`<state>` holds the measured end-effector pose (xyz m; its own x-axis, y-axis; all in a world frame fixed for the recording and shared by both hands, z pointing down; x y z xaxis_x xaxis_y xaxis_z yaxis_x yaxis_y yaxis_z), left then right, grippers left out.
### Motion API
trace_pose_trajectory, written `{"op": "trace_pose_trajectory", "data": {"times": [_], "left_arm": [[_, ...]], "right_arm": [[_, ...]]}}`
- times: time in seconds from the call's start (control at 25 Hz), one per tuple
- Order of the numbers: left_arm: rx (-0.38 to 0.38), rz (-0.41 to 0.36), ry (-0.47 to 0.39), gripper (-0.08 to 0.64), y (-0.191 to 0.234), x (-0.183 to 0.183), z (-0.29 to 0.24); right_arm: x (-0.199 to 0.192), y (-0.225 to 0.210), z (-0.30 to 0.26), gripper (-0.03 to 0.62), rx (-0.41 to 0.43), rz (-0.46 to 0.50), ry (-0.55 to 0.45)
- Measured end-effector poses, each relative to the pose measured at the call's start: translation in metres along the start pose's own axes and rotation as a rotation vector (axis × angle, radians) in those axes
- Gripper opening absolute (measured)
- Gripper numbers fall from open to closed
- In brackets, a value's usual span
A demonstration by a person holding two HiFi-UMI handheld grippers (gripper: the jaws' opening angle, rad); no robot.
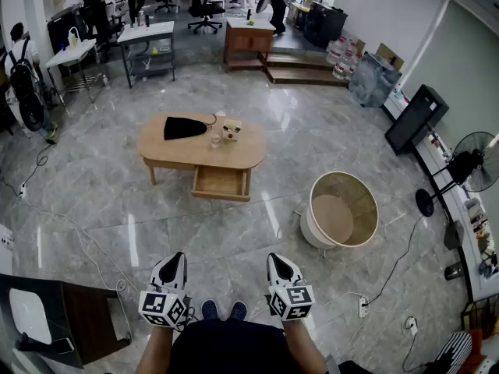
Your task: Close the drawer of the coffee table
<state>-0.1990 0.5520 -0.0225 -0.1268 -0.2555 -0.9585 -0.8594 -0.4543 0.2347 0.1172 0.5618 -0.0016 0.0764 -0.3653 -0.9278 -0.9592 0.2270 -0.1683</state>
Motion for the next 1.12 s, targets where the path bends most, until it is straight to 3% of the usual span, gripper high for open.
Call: {"op": "trace_pose_trajectory", "data": {"times": [1.12], "left_arm": [[-0.001, -0.004, 0.021, 0.025, -0.028, -0.003, -0.002]], "right_arm": [[0.007, -0.03, 0.02, 0.026, -0.009, -0.036, -0.037]]}}
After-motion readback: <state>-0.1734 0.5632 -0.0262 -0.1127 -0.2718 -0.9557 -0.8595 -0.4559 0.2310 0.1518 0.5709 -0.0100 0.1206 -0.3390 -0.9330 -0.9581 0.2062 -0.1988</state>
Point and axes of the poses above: the fingertips, and each gripper's own axes: z backward along the fingers, y to its left, x out of its top, the point moved 9 cm from there along z, backward along the fingers, and after that the axes turned 3 degrees about -x, right-handed, at the moved point
